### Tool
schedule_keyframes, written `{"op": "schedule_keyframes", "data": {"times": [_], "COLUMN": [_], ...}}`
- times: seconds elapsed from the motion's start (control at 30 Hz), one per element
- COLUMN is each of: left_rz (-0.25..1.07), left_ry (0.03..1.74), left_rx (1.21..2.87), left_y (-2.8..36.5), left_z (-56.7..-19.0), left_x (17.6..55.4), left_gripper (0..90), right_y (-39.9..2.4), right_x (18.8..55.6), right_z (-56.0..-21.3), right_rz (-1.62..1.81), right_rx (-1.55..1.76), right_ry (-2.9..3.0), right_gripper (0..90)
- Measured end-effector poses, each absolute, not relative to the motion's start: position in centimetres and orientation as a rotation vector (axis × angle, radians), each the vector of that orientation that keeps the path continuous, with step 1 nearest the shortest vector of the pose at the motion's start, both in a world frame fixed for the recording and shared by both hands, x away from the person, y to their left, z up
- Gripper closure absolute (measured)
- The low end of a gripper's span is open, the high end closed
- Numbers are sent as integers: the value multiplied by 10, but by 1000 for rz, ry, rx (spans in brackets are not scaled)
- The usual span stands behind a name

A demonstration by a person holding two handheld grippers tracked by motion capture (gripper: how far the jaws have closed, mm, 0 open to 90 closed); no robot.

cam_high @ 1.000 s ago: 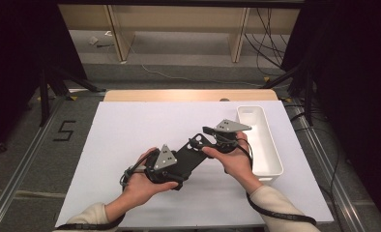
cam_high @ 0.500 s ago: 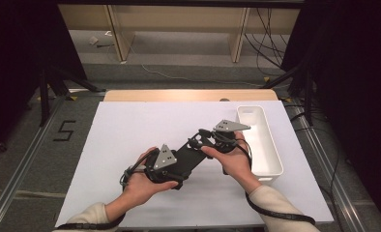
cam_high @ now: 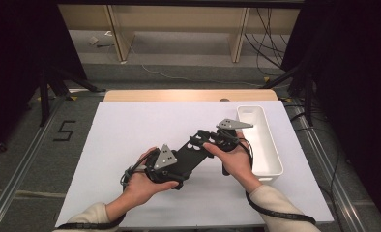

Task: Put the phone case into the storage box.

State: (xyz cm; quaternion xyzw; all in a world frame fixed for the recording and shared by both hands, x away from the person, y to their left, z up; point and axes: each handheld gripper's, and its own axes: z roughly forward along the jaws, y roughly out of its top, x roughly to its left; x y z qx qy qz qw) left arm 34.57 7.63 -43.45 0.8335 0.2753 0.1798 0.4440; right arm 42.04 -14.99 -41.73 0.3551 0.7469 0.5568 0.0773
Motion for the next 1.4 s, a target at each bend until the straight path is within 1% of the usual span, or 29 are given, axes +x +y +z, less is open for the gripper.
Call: {"op": "schedule_keyframes", "data": {"times": [0.03, 0.13, 0.33, 0.37, 0.4, 0.47, 0.5, 0.53, 0.57, 0.63, 0.8, 1.23, 1.4], "left_rz": [448, 451, 486, 486, 480, 471, 448, 447, 440, 445, 420, 420, 415], "left_ry": [682, 683, 651, 651, 652, 644, 656, 656, 647, 659, 679, 660, 654], "left_rx": [2067, 2068, 2078, 2078, 2084, 2082, 2067, 2053, 2049, 2026, 1971, 1980, 1977], "left_y": [76, 76, 75, 75, 75, 74, 75, 76, 77, 81, 90, 91, 91], "left_z": [-435, -435, -437, -437, -438, -440, -440, -440, -439, -438, -435, -437, -437], "left_x": [346, 346, 347, 347, 347, 347, 347, 348, 350, 353, 358, 359, 359], "left_gripper": [159, 157, 149, 148, 148, 163, 163, 233, 190, 159, 160, 163, 164], "right_y": [-151, -151, -151, -151, -150, -149, -149, -148, -147, -147, -150, -158, -159], "right_x": [421, 421, 418, 418, 415, 412, 412, 410, 408, 406, 405, 410, 410], "right_z": [-416, -414, -406, -406, -402, -397, -397, -393, -391, -382, -376, -371, -367], "right_rz": [1690, 1700, 1797, 1797, 1836, 1891, 1891, 1906, 1876, 1908, 1845, 1771, 1718], "right_rx": [1073, 1103, 1144, 1144, 1154, 1169, 1169, 1140, 1110, 1065, 979, 869, 765], "right_ry": [2227, 2220, 2186, 2186, 2179, 2165, 2165, 2172, 2177, 2185, 2193, 2254, 2315], "right_gripper": [582, 607, 716, 716, 749, 776, 776, 781, 781, 781, 780, 780, 779]}}
